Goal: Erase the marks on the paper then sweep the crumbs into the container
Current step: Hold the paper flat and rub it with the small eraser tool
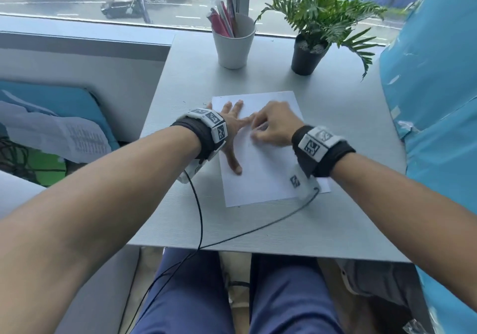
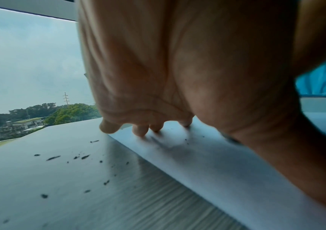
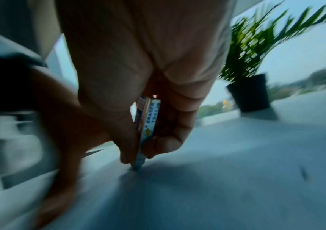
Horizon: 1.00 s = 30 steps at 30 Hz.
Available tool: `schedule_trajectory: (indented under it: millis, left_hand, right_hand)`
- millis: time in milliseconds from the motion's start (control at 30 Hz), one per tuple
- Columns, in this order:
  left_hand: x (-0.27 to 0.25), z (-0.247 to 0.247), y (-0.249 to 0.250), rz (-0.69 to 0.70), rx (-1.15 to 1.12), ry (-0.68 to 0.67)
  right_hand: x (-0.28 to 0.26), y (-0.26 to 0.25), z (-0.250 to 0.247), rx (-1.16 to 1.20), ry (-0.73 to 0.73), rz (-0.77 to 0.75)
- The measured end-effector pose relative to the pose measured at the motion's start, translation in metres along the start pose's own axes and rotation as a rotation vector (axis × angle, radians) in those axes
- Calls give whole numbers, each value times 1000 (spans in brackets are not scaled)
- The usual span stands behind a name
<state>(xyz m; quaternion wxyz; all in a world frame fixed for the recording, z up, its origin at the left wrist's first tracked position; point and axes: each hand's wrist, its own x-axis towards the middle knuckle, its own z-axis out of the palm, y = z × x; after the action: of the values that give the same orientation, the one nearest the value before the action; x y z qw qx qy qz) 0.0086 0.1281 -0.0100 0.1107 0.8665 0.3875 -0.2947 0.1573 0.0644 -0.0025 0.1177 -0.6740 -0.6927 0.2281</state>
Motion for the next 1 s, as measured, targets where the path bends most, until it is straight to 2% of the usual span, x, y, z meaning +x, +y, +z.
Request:
schedule_trajectory:
  millis: [67,100,200,233,333,367,433,467,500,600,633,700,733,833,867,967,1000]
  left_hand:
    - [2,-1,2,-17,16,-11]
    - [3,-3,3,-20,23,-10]
    - [0,-5,6,-25,26,7]
    - [0,-5,6,-27,21,3]
    - [3,-3,5,-36,28,4]
    - [3,-3,5,-33,28,9]
    - [1,-4,6,-25,17,18]
    - [0,-4,6,-23,17,22]
    - [-1,-4,6,-21,18,17]
    - [1,-4,3,-22,25,16]
    - [2,-3,3,-18,23,17]
    - [1,-4,6,-21,24,27]
    - [1,-5,6,-23,32,26]
    - [2,-5,5,-33,40,11]
    - [3,-5,4,-34,44,10]
    - [2,-6,7,-33,45,23]
    - [0,-5,8,-35,45,22]
  right_hand:
    - [-15,-10,7,-2,-133,-102]
    - [-11,-5,1,-9,-111,-63]
    - [7,19,-17,-9,109,115]
    - [6,18,-13,-5,111,103]
    - [-10,0,3,-10,-55,-54]
    - [-7,3,-1,4,-55,-20]
    - [5,19,-14,34,58,109]
    - [8,24,-16,31,104,126]
    - [8,24,-13,29,102,107]
    - [-2,16,-5,12,-32,-4]
    - [0,22,-10,24,-29,40]
    - [4,32,-24,51,78,135]
    - [4,32,-24,42,105,130]
    - [-8,12,-5,-26,-53,-35]
    - [-9,10,-5,-28,-76,-41]
    - [1,26,-23,5,92,107]
    - [2,27,-23,0,112,105]
